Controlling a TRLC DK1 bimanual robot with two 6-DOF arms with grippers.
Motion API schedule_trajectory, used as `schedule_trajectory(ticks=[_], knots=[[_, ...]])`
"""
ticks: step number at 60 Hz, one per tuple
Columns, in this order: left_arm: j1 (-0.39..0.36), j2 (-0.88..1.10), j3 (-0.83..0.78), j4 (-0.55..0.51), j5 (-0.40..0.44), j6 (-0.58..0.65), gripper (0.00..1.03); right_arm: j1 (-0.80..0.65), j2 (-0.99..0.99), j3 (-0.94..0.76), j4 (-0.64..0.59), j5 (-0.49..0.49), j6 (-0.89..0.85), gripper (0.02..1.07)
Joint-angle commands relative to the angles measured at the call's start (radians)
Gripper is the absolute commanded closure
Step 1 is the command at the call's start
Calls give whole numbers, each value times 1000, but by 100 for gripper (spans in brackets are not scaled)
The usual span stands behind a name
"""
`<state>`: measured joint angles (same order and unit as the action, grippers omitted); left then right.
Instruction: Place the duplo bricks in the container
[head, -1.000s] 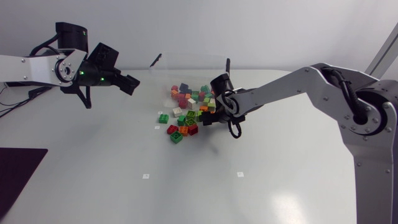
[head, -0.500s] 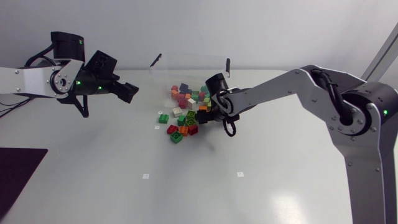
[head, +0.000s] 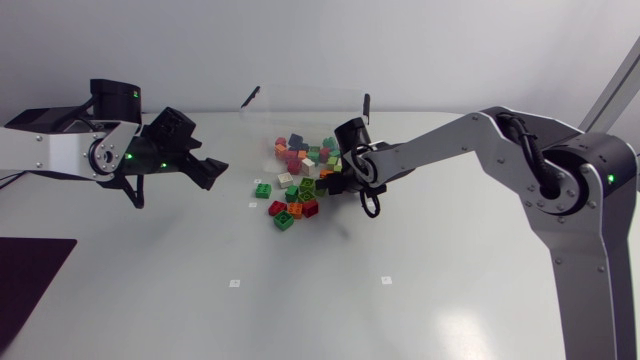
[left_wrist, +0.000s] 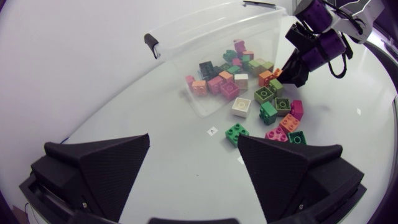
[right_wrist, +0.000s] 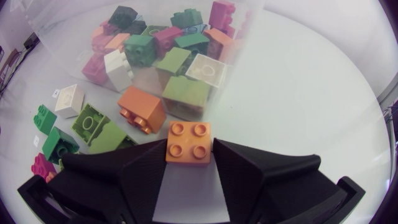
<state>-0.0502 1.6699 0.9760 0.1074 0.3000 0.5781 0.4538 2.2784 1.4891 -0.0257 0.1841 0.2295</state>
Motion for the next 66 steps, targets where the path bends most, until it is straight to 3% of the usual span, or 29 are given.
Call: schedule_trajectory(ticks=[1,11,30,57,66], knots=[[9,63,-7,2,16,31,5,-14,9,-55,6,-2,-22,67],[-28,182,29,0,18,19,5,-20,-77,-158,50,-12,-44,71],[-100,341,199,-63,-1,-176,5,-44,-275,-308,58,-21,-45,71],[-195,424,239,-71,-165,-359,5,-60,-477,-371,20,-29,-24,71],[-201,444,239,-63,-197,-408,10,-60,-530,-365,1,-28,-21,71]])
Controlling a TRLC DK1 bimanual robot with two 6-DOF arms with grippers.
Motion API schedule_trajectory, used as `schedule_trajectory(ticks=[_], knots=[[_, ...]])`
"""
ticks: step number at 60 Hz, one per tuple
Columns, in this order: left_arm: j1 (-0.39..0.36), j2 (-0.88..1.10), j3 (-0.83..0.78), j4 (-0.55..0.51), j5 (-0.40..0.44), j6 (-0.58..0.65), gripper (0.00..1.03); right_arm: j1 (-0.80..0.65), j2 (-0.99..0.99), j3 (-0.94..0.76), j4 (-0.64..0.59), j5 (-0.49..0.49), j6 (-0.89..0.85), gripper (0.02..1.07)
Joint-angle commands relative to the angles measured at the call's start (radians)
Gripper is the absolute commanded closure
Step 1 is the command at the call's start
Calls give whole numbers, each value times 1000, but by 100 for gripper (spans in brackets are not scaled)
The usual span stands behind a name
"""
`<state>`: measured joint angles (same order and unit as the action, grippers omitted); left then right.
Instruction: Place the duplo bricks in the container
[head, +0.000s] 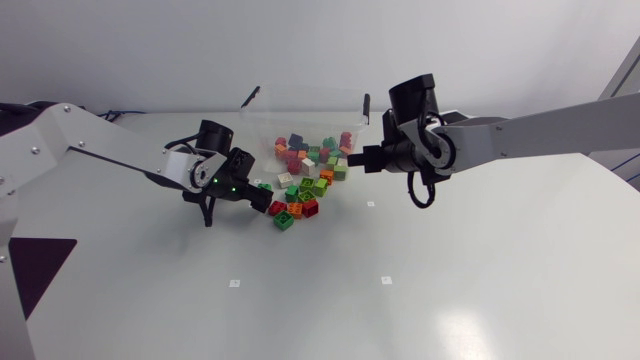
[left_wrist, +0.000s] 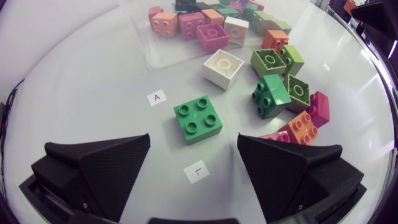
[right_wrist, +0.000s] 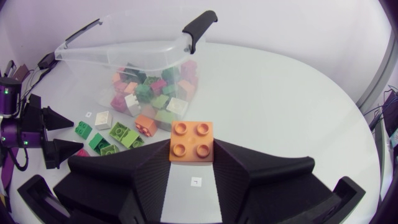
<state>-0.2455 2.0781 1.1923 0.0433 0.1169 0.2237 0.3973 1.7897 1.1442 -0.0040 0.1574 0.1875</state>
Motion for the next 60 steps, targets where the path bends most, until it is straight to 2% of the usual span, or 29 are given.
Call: schedule_trajectory(ticks=[1,4,18,30,36,56,60], knots=[[-8,36,21,1,-17,-60,11,-3,-46,-18,-22,-1,23,71],[-12,36,18,7,-22,-72,14,-6,-61,-11,-30,1,23,71],[-35,33,-5,47,-36,-119,45,-12,-102,43,-73,5,29,71],[-48,46,16,46,-49,-132,46,-12,-122,63,-86,11,33,71],[-48,56,23,47,-59,-136,56,-12,-130,74,-96,11,33,71],[-54,62,41,49,-86,-159,57,-18,-147,141,-140,11,33,71],[-57,60,39,49,-92,-161,62,-18,-147,157,-149,11,33,71]])
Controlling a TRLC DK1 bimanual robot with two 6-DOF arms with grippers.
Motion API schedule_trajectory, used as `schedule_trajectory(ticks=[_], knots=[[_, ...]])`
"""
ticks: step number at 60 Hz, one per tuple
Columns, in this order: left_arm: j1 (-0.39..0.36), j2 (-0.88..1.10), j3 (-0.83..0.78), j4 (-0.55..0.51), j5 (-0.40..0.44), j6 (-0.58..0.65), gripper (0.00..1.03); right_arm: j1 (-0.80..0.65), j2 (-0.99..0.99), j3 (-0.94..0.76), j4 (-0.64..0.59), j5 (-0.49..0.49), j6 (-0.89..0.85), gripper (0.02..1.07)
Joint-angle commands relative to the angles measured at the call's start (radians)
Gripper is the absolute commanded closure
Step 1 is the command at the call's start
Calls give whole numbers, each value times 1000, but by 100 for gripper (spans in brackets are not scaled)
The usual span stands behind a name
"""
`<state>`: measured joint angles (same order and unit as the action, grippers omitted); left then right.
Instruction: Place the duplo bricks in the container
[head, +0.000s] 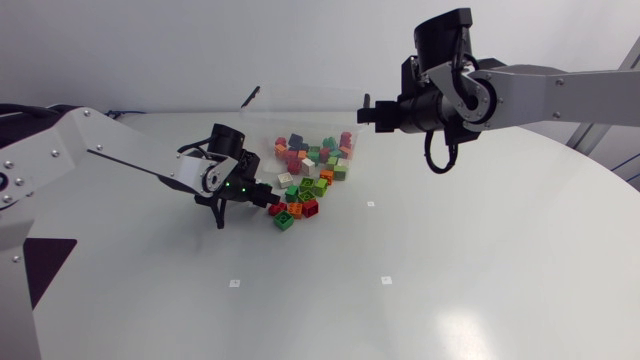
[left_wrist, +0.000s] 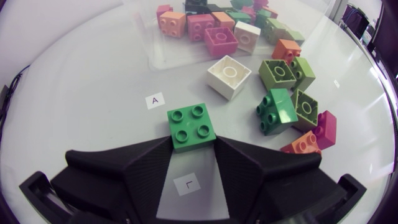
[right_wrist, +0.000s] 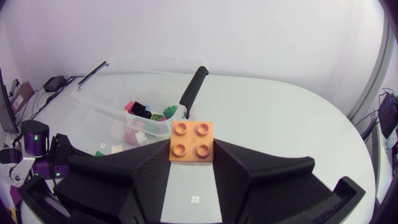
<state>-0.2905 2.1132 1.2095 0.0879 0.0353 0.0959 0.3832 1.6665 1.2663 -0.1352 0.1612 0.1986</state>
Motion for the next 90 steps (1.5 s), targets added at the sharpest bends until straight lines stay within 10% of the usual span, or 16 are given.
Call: schedule_trajectory(ticks=[1,36,61,82,90], knots=[[-12,25,21,4,-11,-33,62,-4,-24,39,-20,8,22,71],[37,-343,-197,-8,-17,97,62,74,200,377,-75,6,53,71],[45,-492,-74,-96,37,157,62,100,483,657,-162,8,62,70],[24,-391,124,-119,80,134,62,98,595,851,-305,24,62,21],[22,-323,199,-125,114,123,62,92,564,820,-307,26,71,20]])
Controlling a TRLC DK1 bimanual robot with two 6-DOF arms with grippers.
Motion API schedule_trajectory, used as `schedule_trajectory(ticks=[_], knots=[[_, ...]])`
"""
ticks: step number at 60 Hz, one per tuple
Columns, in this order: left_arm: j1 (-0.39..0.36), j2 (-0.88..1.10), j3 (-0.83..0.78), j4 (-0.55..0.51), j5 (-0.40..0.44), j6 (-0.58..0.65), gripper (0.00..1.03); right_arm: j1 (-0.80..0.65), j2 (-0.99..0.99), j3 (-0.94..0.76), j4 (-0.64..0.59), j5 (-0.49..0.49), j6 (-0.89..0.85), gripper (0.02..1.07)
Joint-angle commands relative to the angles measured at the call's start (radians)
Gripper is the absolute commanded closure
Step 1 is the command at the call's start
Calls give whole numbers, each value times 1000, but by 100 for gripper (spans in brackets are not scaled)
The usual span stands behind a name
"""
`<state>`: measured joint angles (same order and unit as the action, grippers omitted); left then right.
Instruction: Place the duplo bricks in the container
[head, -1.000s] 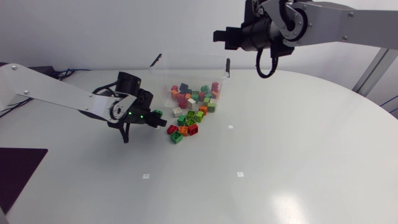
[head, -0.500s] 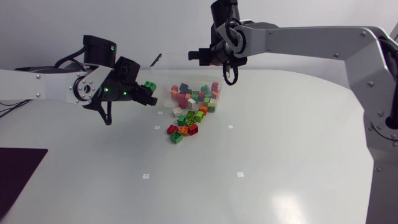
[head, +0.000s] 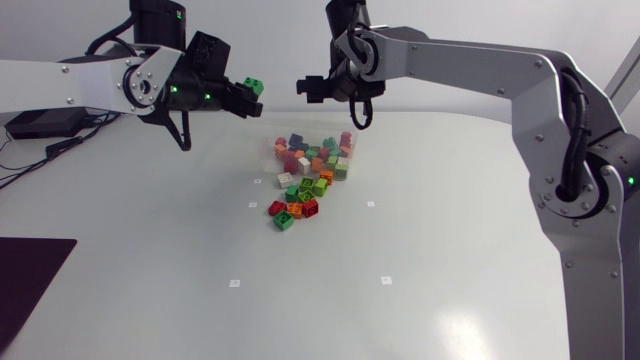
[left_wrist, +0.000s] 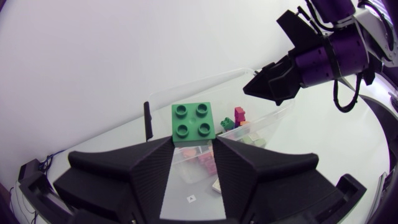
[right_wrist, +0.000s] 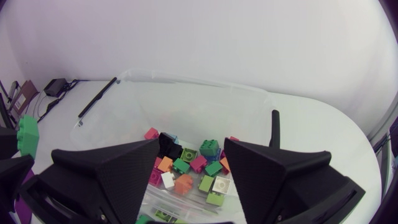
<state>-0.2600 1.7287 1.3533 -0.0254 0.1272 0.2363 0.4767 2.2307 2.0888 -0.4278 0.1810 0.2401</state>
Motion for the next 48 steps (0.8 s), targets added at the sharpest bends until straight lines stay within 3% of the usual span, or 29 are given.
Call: schedule_trajectory(ticks=[1,28,40,48], knots=[[-8,69,63,-15,26,-18,62,-1,-9,-13,-12,6,31,20],[-12,290,329,-79,83,-60,62,-41,-298,-435,113,-11,25,18],[-12,361,415,-111,83,-60,62,-50,-404,-624,167,-75,-2,17],[-13,387,443,-125,81,-51,42,-39,-448,-728,202,-110,-36,17]])
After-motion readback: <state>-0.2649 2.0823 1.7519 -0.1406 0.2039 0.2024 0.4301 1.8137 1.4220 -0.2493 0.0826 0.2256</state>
